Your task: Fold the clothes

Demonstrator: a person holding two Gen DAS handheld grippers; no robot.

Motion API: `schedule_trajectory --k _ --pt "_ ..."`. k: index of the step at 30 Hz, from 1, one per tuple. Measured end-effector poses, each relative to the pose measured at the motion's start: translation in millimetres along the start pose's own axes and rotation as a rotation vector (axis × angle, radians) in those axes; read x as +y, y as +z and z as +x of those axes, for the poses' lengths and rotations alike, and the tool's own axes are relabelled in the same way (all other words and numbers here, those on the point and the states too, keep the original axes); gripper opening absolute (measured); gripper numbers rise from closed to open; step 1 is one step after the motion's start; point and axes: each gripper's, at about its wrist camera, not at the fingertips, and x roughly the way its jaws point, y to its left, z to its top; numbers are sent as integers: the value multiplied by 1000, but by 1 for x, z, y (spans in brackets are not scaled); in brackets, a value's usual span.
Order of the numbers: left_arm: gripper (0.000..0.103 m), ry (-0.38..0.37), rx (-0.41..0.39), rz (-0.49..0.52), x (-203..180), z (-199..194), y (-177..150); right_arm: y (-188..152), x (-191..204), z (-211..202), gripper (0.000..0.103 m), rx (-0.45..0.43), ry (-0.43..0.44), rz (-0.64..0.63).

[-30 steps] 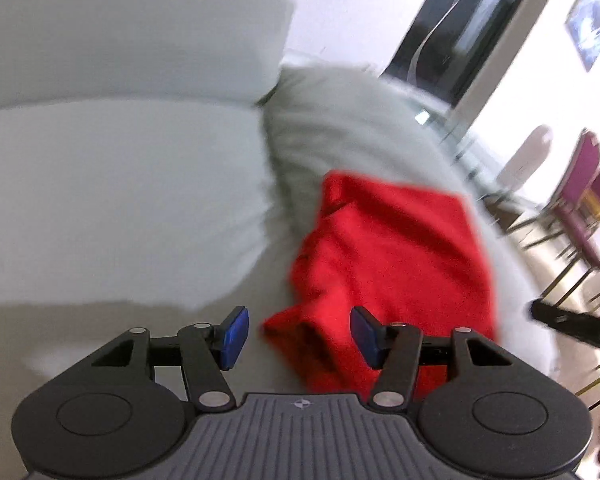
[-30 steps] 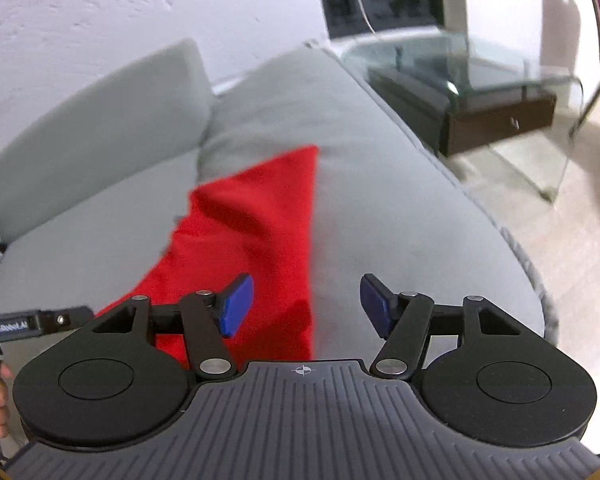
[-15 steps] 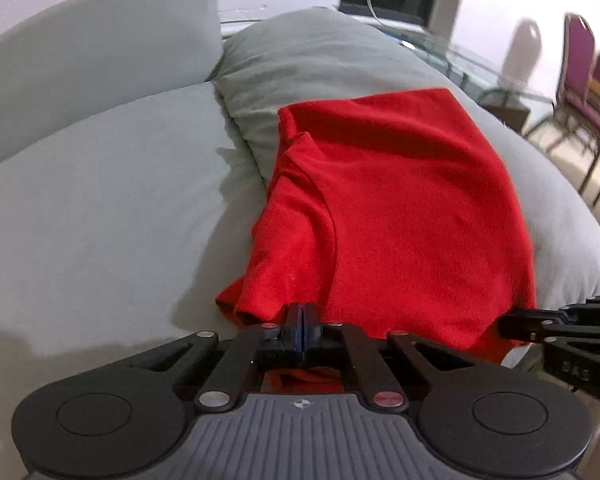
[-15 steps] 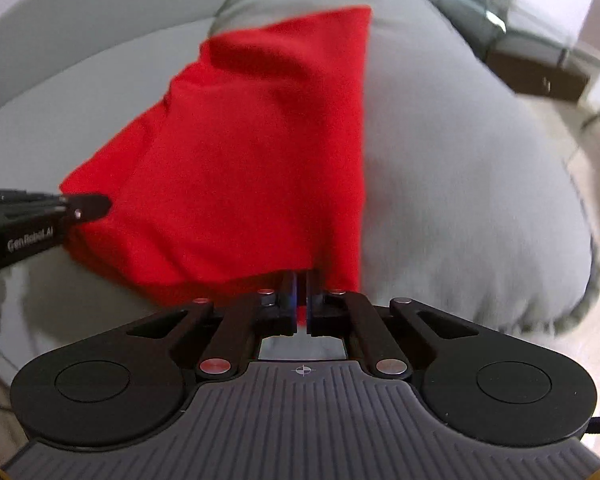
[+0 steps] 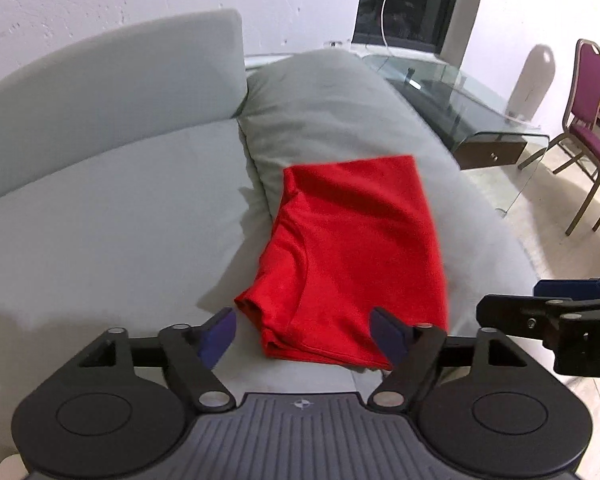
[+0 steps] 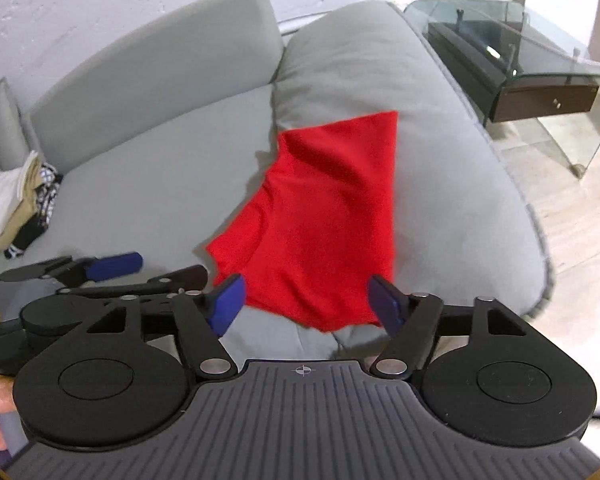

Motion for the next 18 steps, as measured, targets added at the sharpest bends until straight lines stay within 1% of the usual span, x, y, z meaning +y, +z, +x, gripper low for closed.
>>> schedule_trajectory --k 2,4,6,8,11,15,18 --pt "82 3 -8 0 -1 -14 1 2 2 -14 80 -16 -22 -33" --pt "83 5 -16 10 -4 -26 2 4 6 -27 82 -30 -38 -63" --pt "86 -11 -26 18 -8 -39 4 6 7 -35 82 -32 -29 -67" --pt "92 -43 -36 19 -12 -50 6 5 5 -51 82 -23 -9 -62" --pt "92 -48 -66 5 -18 -66 5 3 7 -66 82 -15 6 -61" --pt "93 -62 -98 9 -26 -79 5 -2 10 -90 83 -50 -29 -99" --pt "92 -52 -122 27 -32 -80 4 -7 11 -102 83 -69 -55 -118"
